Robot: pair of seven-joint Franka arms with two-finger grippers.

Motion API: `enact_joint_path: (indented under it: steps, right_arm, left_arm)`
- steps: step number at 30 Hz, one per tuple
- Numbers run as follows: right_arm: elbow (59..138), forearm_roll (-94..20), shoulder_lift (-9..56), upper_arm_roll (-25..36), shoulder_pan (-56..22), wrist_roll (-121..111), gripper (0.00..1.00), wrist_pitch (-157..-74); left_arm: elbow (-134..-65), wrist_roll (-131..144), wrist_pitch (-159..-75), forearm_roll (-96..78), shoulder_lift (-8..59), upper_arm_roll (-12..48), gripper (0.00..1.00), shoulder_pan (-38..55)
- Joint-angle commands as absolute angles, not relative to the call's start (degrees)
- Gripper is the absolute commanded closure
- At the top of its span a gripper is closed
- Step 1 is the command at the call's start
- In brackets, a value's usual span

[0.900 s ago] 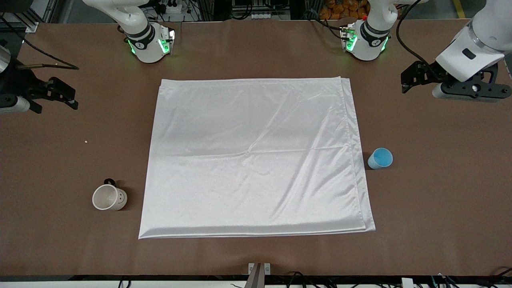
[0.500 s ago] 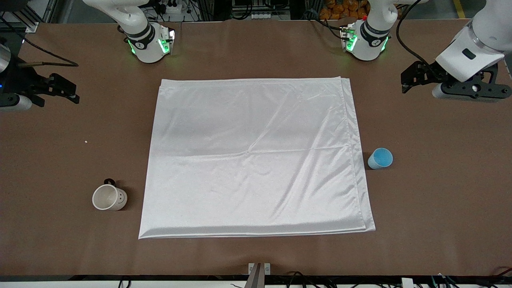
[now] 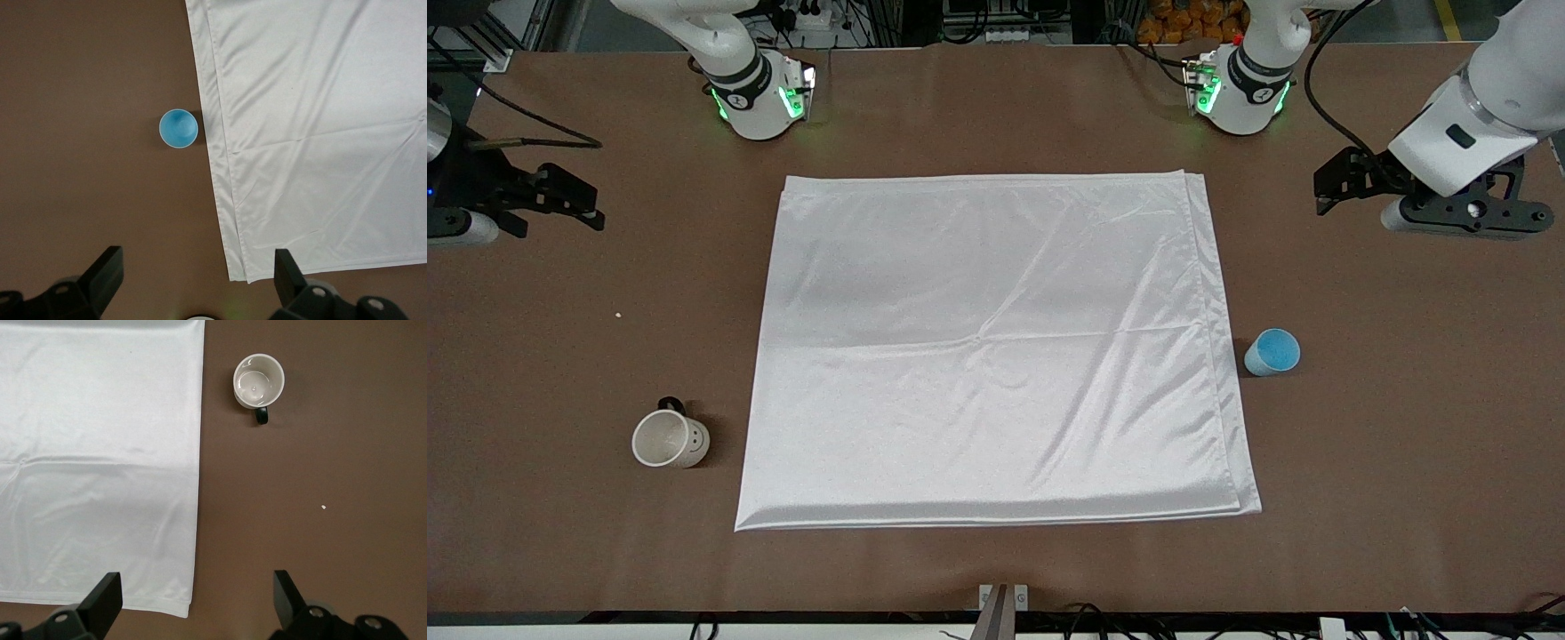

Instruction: Place blue cup into white mug on cloth

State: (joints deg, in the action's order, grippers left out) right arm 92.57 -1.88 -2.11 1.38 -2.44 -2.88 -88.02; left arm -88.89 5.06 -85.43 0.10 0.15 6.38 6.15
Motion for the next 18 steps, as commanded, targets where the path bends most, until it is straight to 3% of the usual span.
enact_joint_path:
  steps: [1, 7, 18]
  right_arm:
    - [93.1, -2.1, -1.6, 1.2, -1.8, -2.8, 0.0, -87.8]
    - [93.1, -2.0, 4.5, 1.2, -1.7, -2.7, 0.0, -87.4]
    - [99.0, -2.0, 5.3, 1.4, -1.3, -2.5, 0.0, -92.4]
  left_arm:
    - [-88.0, 5.8, -85.5, 0.2, 1.8, 6.3, 0.0, 6.4]
    - [-88.4, 5.9, -85.9, 1.1, 3.3, 6.5, 0.0, 6.7]
    - [-90.6, 5.9, -89.6, 1.9, 6.8, 6.7, 0.0, 6.4]
